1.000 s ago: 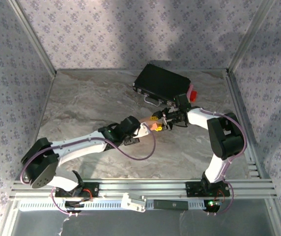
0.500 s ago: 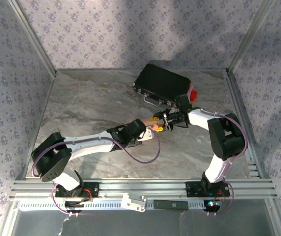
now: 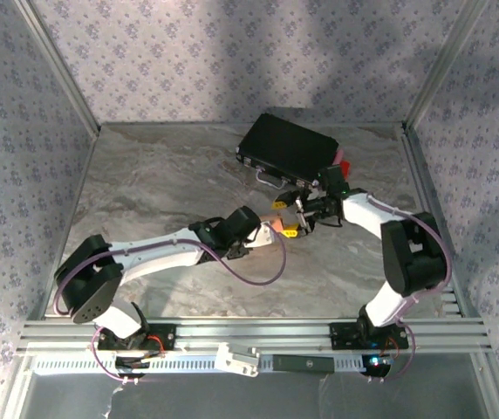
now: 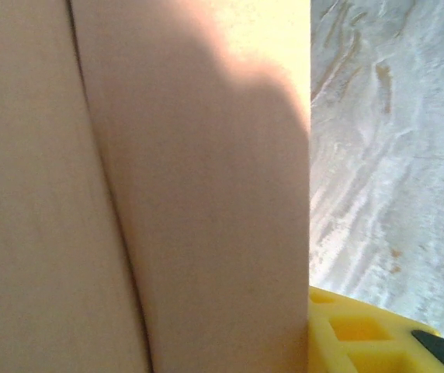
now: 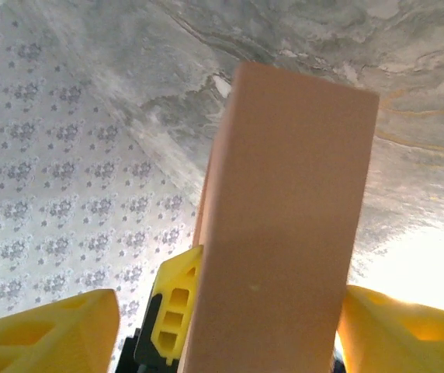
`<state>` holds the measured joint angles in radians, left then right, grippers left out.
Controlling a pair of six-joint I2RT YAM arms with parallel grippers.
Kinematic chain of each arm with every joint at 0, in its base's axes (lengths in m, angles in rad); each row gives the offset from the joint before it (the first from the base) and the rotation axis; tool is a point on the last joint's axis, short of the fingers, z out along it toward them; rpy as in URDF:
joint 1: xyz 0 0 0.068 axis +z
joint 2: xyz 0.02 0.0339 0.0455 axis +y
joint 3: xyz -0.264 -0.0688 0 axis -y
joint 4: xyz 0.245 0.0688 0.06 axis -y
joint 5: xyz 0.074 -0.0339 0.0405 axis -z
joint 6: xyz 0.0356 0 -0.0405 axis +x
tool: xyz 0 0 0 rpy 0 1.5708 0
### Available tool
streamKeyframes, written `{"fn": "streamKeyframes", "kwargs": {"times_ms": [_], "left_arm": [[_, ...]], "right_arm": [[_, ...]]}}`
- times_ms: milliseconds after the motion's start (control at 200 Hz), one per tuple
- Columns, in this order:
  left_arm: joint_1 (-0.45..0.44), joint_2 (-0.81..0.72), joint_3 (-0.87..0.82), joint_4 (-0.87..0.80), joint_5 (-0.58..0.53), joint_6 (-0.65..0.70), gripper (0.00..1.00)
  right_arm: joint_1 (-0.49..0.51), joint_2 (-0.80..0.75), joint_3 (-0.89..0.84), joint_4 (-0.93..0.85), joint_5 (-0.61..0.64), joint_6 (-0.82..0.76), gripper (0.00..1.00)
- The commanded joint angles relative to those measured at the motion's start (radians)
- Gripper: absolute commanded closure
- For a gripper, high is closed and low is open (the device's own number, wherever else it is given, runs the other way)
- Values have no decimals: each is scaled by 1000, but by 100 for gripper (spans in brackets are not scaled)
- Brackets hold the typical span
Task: Fold the paper box
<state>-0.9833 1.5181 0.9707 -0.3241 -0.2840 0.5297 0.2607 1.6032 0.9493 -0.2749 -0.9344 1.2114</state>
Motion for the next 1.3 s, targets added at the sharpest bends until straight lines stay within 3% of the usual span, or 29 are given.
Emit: {"fn": "streamKeyframes", "kwargs": {"times_ms": [0, 165, 270, 380, 525, 735, 1169, 1294], "left_arm": [[37, -72, 80, -220, 168, -23, 65], [83, -71, 170, -460, 330, -3, 63], [121, -52, 205, -557, 408, 13, 63], [157, -32, 238, -631, 477, 34, 63], [183, 16, 265, -689, 482, 61, 62], [215, 67, 293, -703, 495, 81, 62], [221, 93, 261, -648, 490, 76, 62], [221, 88, 256, -643, 486, 79, 62]], "right_arm": [[-63, -152, 49, -178, 71, -152, 22], [-115, -343, 58, -280, 263, -366, 29], [-30, -443, 25, -245, 483, -555, 42], [75, -551, -52, -151, 658, -748, 46], [175, -617, -135, -39, 649, -948, 44], [315, -526, -130, -33, 677, -1140, 49], [356, -367, -90, -9, 533, -1195, 53], [366, -356, -91, -9, 554, -1200, 54]]}}
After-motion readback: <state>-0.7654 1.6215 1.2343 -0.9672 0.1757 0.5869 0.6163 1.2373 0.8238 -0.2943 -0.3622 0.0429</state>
